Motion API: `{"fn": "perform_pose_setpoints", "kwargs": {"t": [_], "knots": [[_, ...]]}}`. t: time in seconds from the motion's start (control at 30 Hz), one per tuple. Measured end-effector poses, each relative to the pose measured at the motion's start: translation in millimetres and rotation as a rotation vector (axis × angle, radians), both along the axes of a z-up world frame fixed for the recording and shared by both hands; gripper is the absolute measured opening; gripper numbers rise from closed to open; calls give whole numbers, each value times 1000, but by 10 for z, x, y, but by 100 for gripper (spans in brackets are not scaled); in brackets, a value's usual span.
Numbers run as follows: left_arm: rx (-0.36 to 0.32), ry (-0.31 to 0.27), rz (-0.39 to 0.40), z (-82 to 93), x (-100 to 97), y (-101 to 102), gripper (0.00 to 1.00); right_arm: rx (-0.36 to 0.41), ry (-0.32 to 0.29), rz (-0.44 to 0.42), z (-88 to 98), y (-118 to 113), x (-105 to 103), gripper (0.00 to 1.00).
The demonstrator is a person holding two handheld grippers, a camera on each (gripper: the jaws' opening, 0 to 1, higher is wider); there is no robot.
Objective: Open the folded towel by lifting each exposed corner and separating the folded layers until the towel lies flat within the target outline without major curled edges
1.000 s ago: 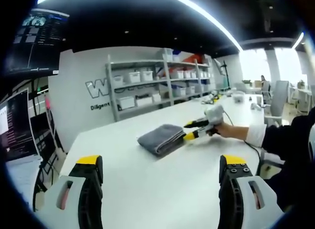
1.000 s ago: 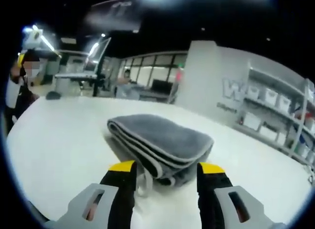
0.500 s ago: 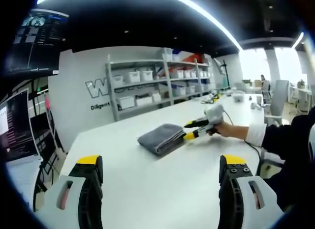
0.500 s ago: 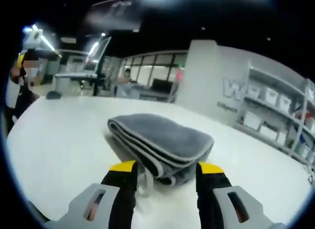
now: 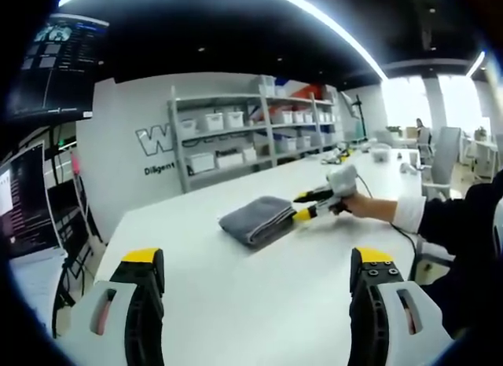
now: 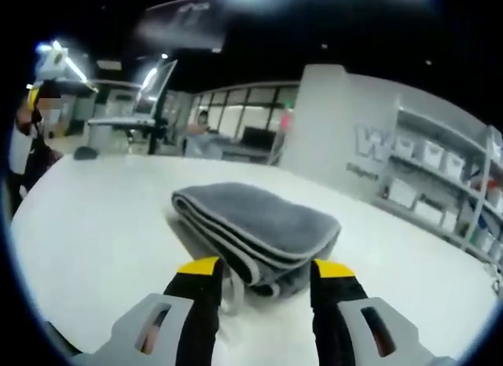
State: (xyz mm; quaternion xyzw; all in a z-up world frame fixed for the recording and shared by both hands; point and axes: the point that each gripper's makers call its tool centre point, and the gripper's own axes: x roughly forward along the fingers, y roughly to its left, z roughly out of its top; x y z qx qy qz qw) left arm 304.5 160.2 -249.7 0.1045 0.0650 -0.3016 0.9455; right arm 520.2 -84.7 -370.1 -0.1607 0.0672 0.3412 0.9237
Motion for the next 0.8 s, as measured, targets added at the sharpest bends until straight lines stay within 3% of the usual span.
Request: {"fn": "perform_pose_setpoints", "kwargs": {"t": [0.8], "knots": [[0, 1, 3, -8, -7, 18, 97, -7, 14, 5, -39, 13, -28, 33]]}}
